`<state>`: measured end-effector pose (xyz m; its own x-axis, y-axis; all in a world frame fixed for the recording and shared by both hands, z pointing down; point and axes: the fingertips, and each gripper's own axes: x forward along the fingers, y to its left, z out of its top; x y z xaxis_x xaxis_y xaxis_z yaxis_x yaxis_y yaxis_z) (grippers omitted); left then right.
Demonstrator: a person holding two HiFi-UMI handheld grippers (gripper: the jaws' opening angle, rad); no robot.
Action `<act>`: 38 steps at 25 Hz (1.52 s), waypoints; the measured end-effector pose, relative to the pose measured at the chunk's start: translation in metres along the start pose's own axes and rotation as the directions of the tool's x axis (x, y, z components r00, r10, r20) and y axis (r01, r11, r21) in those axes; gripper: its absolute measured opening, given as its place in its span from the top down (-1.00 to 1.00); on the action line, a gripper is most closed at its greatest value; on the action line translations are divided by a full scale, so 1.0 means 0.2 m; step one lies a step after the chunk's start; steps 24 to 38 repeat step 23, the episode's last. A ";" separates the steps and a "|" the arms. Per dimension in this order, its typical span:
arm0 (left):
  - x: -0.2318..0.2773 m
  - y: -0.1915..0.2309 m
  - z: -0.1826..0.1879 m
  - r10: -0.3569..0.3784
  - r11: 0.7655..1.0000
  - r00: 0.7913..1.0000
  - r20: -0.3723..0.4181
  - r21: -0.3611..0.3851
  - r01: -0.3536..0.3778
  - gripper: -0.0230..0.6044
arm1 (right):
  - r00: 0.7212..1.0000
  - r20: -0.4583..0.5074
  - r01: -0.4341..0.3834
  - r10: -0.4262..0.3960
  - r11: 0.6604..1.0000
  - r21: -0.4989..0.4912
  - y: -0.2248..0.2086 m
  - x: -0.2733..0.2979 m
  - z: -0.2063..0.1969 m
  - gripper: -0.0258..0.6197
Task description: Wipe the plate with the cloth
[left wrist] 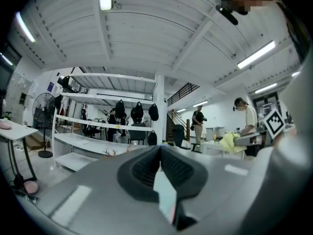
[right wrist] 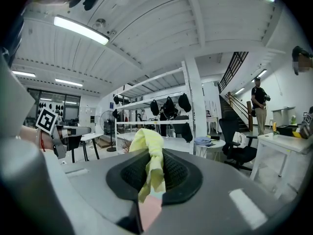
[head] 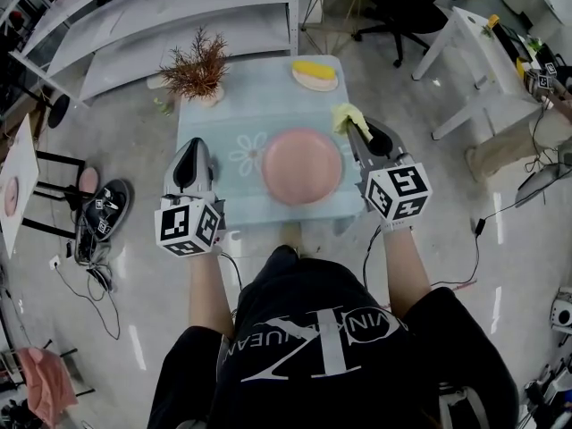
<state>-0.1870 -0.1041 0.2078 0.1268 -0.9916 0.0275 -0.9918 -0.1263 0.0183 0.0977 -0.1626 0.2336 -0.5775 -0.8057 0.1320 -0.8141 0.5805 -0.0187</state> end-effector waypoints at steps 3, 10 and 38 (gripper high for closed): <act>-0.01 0.00 0.00 0.002 1.000 1.000 0.001 0.001 -0.002 0.93 | 1.000 -0.001 0.003 -0.003 1.000 0.001 0.00 -0.01 0.00 0.75; 0.00 -0.01 0.01 0.006 1.000 1.000 -0.002 -0.010 -0.006 0.93 | 1.000 -0.016 0.002 -0.002 1.000 0.006 -0.03 -0.02 -0.02 0.75; -0.03 -0.02 0.05 -0.007 1.000 1.000 0.008 -0.018 0.007 0.93 | 1.000 -0.029 0.009 -0.008 1.000 0.006 -0.02 -0.06 -0.04 0.75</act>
